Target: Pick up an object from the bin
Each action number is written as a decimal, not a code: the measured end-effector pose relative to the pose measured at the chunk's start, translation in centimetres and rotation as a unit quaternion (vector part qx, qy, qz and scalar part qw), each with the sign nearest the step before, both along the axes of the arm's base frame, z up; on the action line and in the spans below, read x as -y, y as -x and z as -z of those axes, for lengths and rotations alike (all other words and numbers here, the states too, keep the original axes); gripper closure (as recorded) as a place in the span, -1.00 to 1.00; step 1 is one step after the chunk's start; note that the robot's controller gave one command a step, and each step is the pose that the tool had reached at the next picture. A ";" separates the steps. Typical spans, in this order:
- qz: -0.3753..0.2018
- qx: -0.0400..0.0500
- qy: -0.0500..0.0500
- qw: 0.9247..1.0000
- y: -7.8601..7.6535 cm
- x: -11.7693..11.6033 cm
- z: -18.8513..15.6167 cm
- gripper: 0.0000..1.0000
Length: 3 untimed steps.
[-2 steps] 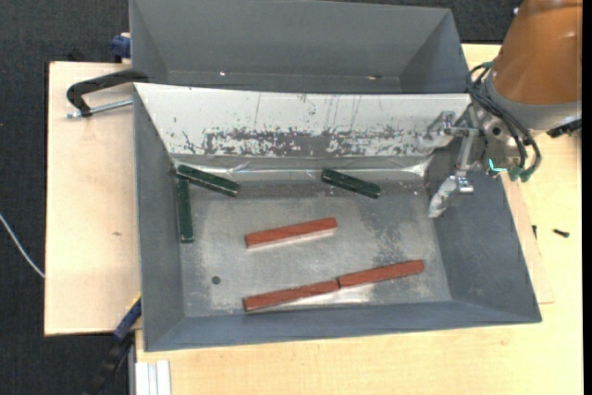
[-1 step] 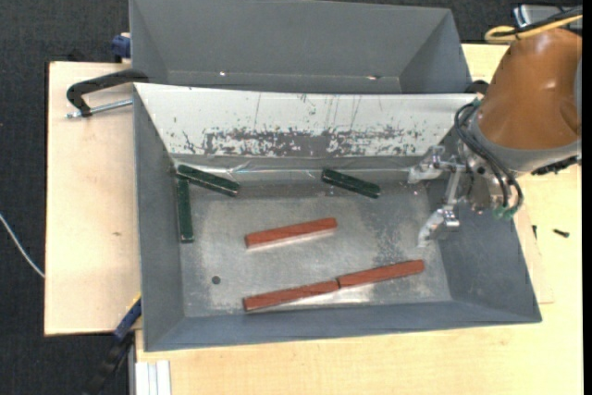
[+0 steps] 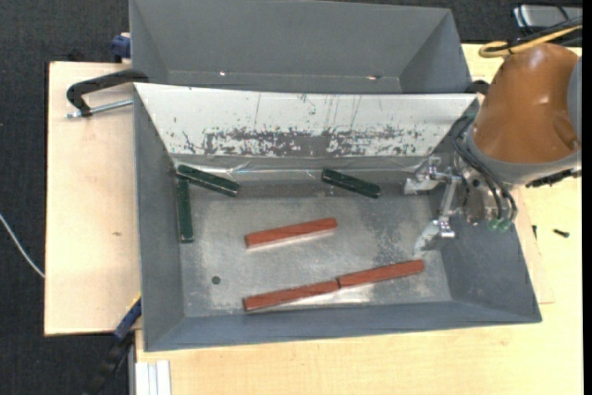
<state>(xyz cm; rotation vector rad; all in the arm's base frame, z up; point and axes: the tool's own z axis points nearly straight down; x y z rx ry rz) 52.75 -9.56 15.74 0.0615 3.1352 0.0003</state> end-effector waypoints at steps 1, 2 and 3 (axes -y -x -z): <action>-0.054 -0.008 -0.002 0.999 1.0 0.5 1.0 -1.00; 0.035 -0.002 0.000 0.999 2.6 1.1 8.3 1.00; 0.035 -0.002 0.000 0.999 2.6 1.1 8.3 1.00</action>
Offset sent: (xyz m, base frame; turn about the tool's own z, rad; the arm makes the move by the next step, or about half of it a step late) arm -0.0281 -0.0109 -0.0874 0.0699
